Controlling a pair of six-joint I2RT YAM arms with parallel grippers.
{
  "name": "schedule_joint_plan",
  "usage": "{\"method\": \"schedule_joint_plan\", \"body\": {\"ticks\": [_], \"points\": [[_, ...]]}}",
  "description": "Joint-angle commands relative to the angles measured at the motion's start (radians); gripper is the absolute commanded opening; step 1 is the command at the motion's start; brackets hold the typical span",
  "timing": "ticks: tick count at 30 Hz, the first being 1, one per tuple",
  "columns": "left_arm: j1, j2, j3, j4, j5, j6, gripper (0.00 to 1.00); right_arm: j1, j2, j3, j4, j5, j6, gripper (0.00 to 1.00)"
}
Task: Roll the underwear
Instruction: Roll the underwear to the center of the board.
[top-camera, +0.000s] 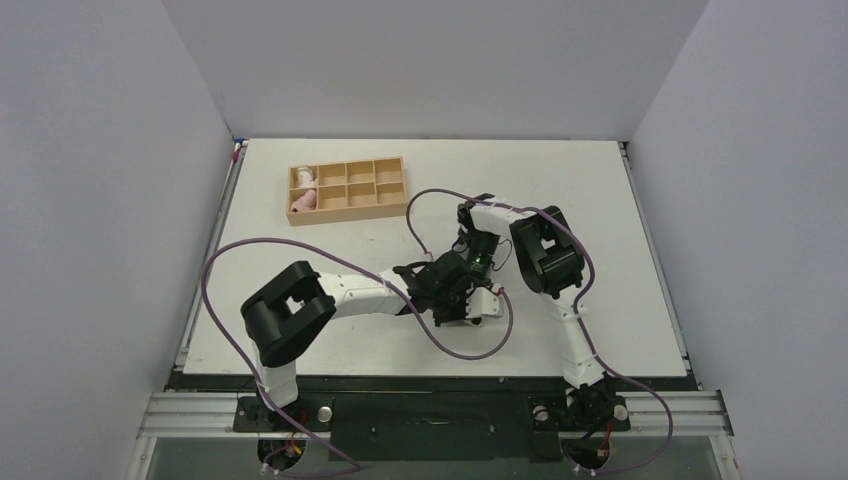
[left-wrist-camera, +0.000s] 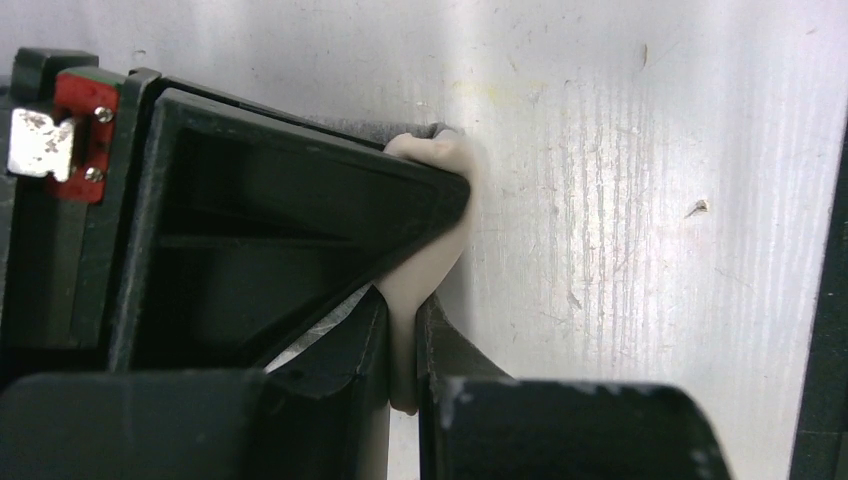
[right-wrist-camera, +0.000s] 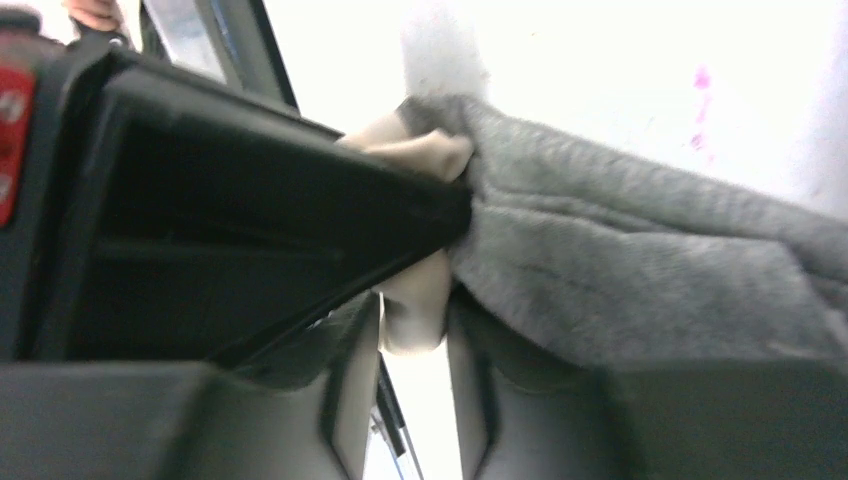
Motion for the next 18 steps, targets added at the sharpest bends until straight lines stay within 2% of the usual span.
{"method": "schedule_joint_plan", "body": {"ticks": [1,2,6,18], "points": [[0.046,0.029,0.022,-0.051,0.078,-0.037,0.0,-0.027,-0.044,0.016,0.066,-0.022,-0.012,0.34],[0.05,0.032,0.022,-0.053,0.084,-0.041,0.0,-0.03,-0.06,0.015,0.066,-0.023,-0.008,0.38],[0.064,0.052,0.035,-0.071,0.117,-0.049,0.0,-0.057,-0.109,0.012,0.069,-0.025,0.006,0.44],[0.097,0.099,0.075,-0.116,0.174,-0.058,0.0,-0.199,-0.255,-0.016,0.132,0.002,0.094,0.46]]}}
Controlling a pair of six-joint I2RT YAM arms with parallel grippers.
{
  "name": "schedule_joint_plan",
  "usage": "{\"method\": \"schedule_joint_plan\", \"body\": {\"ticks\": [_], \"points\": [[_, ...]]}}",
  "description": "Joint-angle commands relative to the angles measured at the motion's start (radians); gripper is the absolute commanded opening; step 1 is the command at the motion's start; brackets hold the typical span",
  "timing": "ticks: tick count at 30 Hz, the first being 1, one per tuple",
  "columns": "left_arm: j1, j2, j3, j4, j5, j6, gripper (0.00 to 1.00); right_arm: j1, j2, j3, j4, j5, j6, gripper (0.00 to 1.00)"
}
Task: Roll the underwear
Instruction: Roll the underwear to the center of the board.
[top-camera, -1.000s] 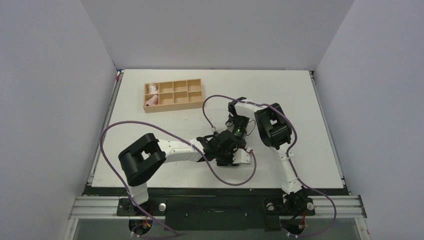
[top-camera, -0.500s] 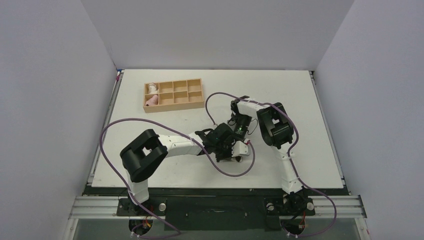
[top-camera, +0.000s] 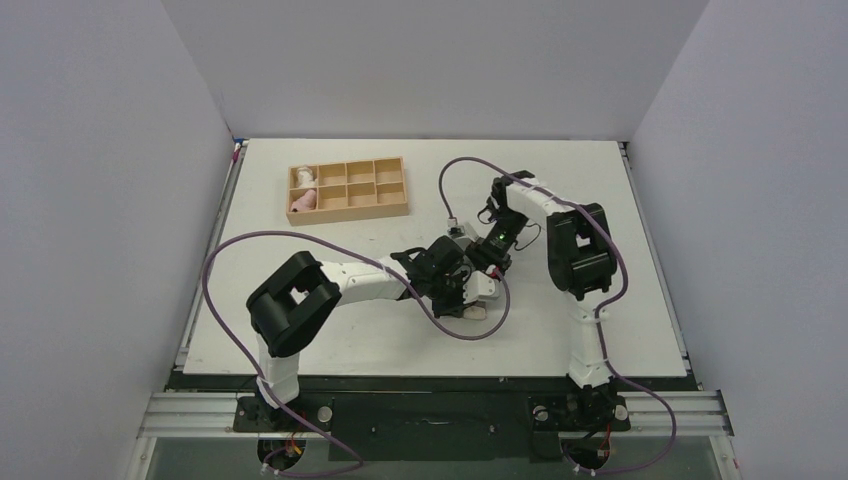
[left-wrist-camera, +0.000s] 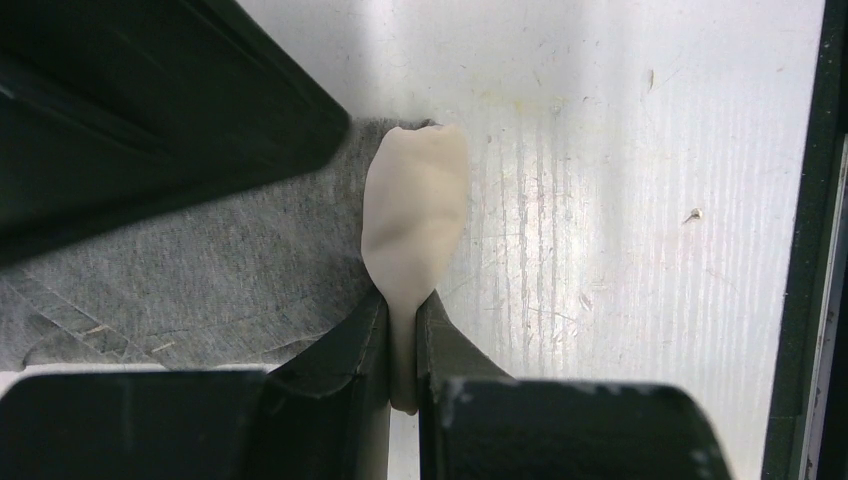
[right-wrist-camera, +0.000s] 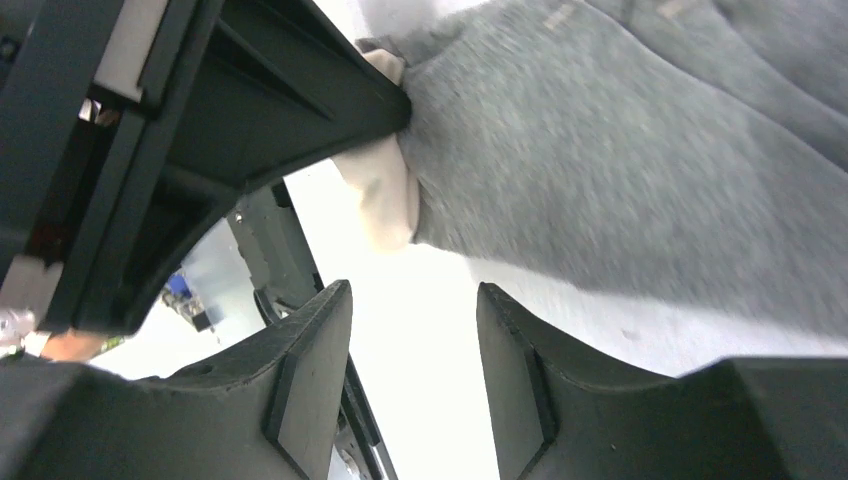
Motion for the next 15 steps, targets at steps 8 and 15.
{"method": "schedule_joint_plan", "body": {"ticks": [8,15], "points": [[0.044,0.091,0.07,-0.136,0.074,-0.033,0.0,-0.172,-0.233,-0.101,0.188,0.017,0.139,0.48],[0.116,0.212,0.208,-0.304,0.255,-0.077,0.0,-0.246,-0.47,-0.307,0.393,-0.018,0.253,0.51]]}}
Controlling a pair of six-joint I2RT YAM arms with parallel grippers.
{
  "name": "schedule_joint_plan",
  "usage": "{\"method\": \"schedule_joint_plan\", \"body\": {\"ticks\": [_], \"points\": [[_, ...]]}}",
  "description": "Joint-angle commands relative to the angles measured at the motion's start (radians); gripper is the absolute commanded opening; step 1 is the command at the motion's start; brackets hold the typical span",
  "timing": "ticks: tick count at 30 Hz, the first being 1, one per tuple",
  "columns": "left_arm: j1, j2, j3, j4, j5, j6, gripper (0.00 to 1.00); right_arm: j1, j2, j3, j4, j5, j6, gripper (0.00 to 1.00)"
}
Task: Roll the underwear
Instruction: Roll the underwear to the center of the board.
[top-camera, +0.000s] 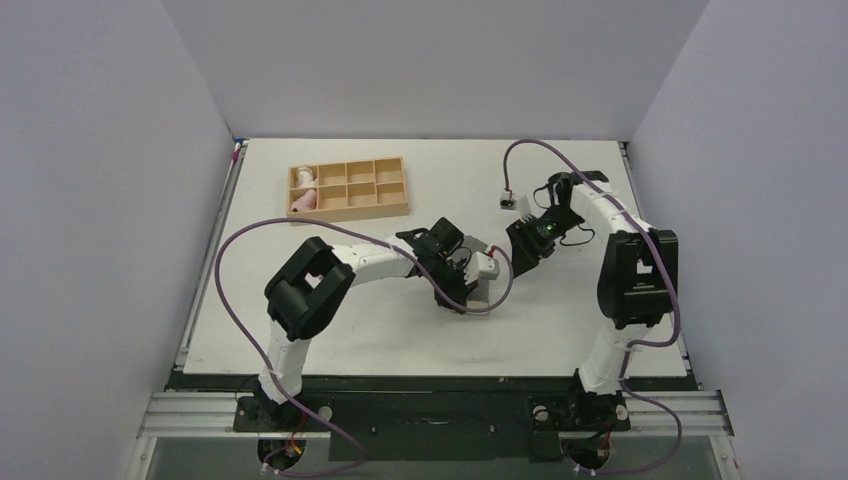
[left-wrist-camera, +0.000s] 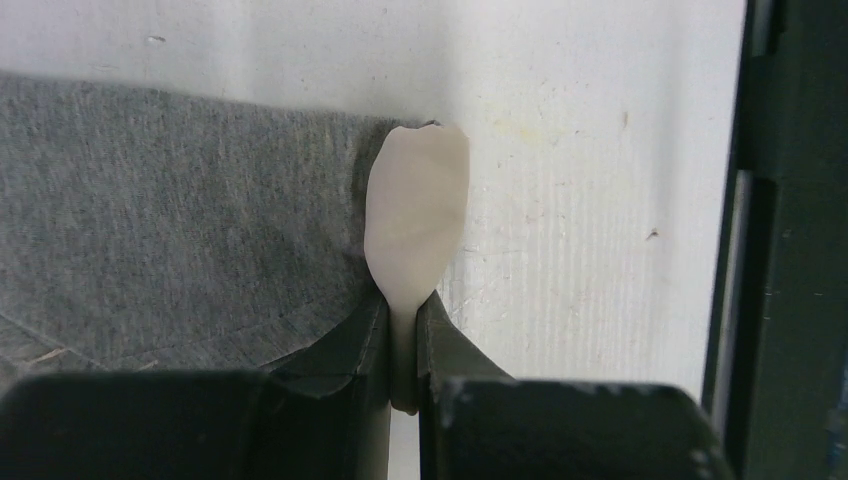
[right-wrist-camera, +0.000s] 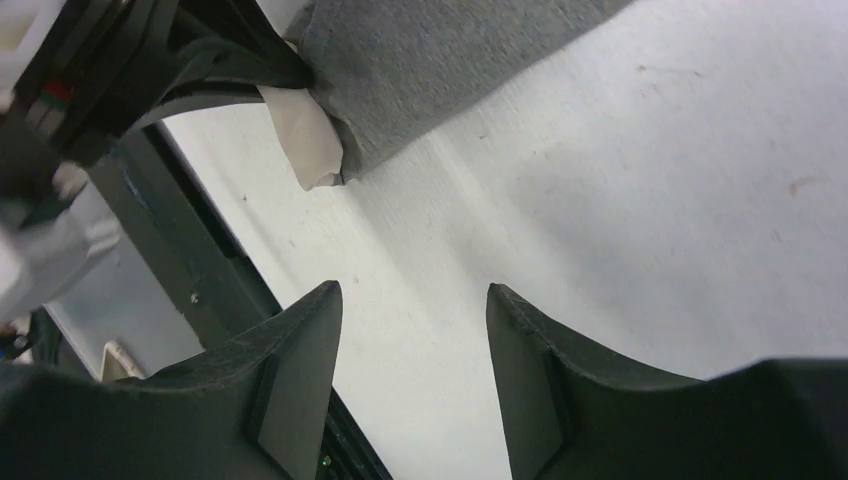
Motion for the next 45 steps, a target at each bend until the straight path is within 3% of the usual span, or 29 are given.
{"method": "schedule_joint_plan", "body": {"ticks": [1,11,19,23,27,32,45], "points": [[0.063,0.126,0.08,-0.18,0.113,-0.032,0.0,-0.026,-0.192,-0.115,0.206,-0.041,0.11,0.52],[0.138,0.387,0.392,-0.538,0.361,0.007,0.0,0.02,-0.521,-0.409,0.504,0.076,0.231,0.53],[0.178,0.592,0.639,-0.809,0.501,0.039,0.0,0.254,-0.663,-0.526,0.575,0.297,0.214,0.54],[0.188,0.675,0.756,-0.949,0.541,0.062,0.0,0.359,-0.669,-0.556,0.59,0.394,0.195,0.55],[0.189,0.721,0.83,-0.986,0.542,0.047,0.0,0.462,-0.64,-0.584,0.624,0.496,0.179,0.55],[0.191,0.736,0.839,-0.983,0.543,0.01,0.0,0.542,-0.575,-0.596,0.67,0.593,0.141,0.55],[0.195,0.758,0.869,-1.002,0.547,-0.009,0.0,0.657,-0.409,-0.576,0.716,0.659,0.085,0.55]]}}
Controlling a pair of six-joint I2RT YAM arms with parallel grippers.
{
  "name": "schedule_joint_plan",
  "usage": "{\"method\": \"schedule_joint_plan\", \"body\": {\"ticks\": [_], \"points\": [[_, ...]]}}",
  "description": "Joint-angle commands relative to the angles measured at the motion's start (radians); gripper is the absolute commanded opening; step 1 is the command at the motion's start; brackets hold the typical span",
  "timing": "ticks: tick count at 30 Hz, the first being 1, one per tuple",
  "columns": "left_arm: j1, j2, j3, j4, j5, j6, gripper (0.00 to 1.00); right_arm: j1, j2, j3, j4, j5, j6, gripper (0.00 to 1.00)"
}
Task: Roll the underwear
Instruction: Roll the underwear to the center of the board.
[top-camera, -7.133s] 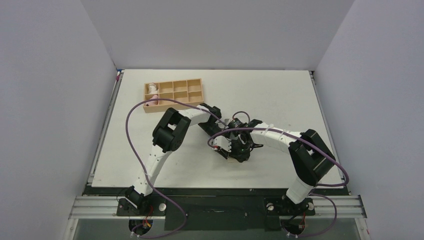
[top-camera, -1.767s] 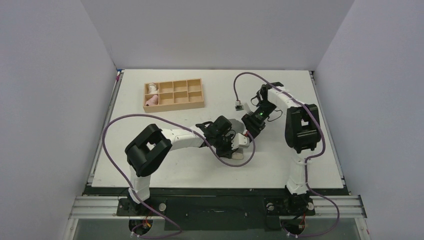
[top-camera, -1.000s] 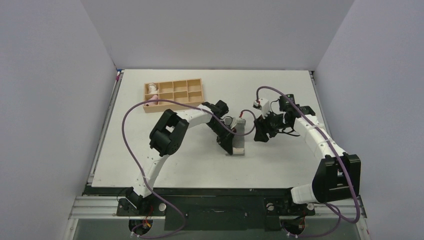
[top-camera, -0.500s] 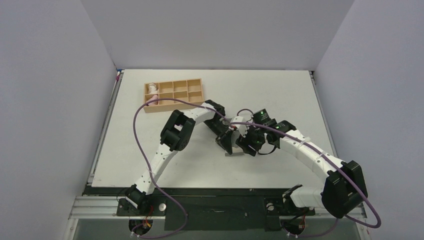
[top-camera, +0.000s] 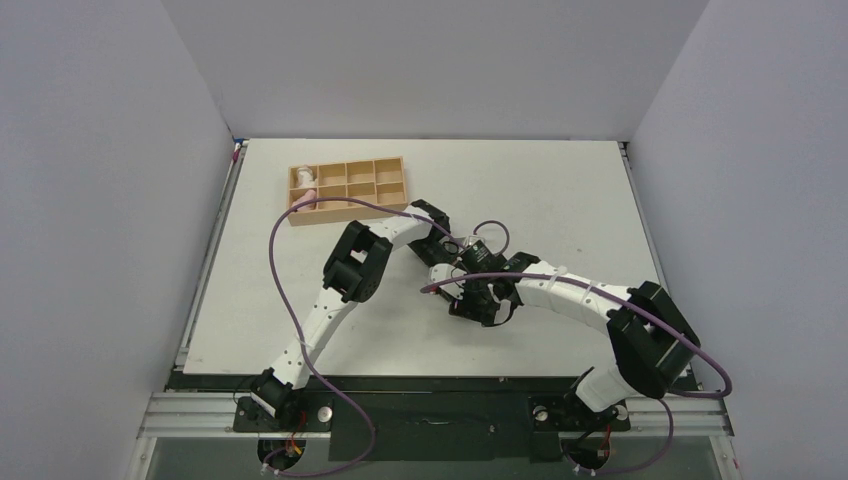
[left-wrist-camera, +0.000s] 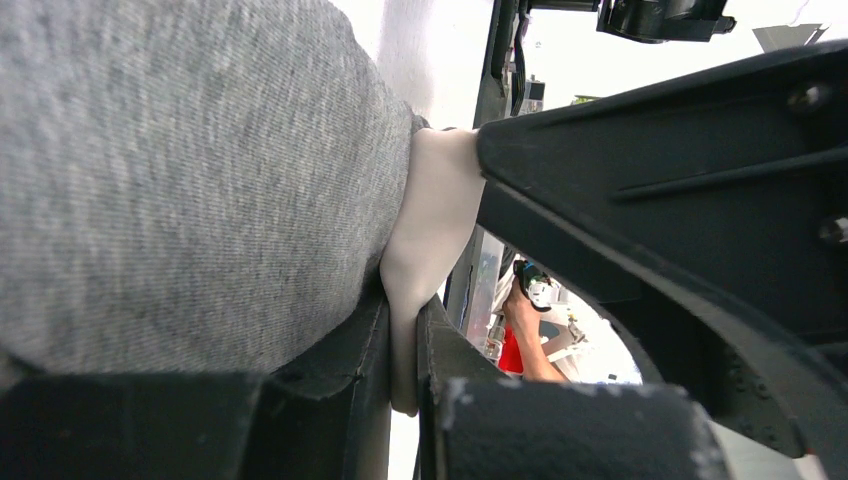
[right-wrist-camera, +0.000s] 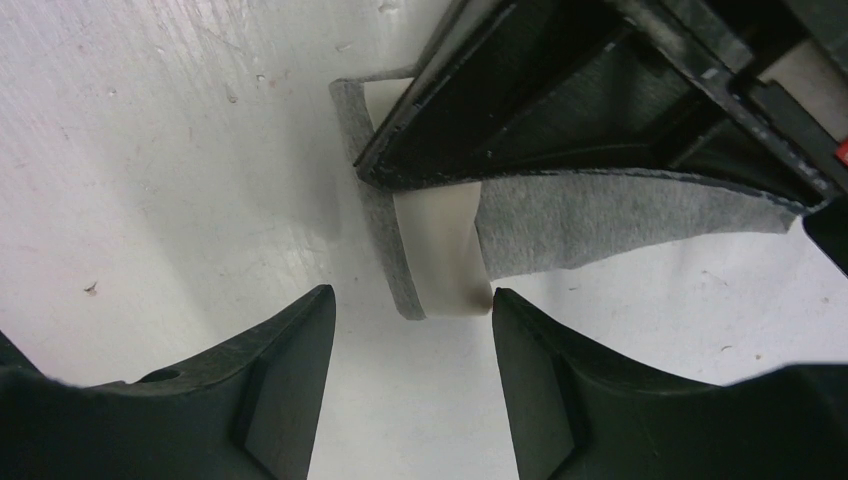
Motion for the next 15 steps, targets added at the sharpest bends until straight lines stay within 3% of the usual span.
{"method": "schedule_joint_plan", "body": {"ticks": [1,10,15], "points": [[0.002,0.055,0.017,0.015,-0.098,0.007,0.0,0.021,0.038,0.019,0.038,0.044,-0.028,0.54],[0.002,0.057,0.018,0.0,-0.096,0.023,0.0,0.03,0.108,0.032,0.056,0.066,-0.034,0.46],[0.001,0.058,0.017,-0.014,-0.097,0.039,0.0,0.029,0.157,0.05,0.051,0.059,-0.037,0.34]]}}
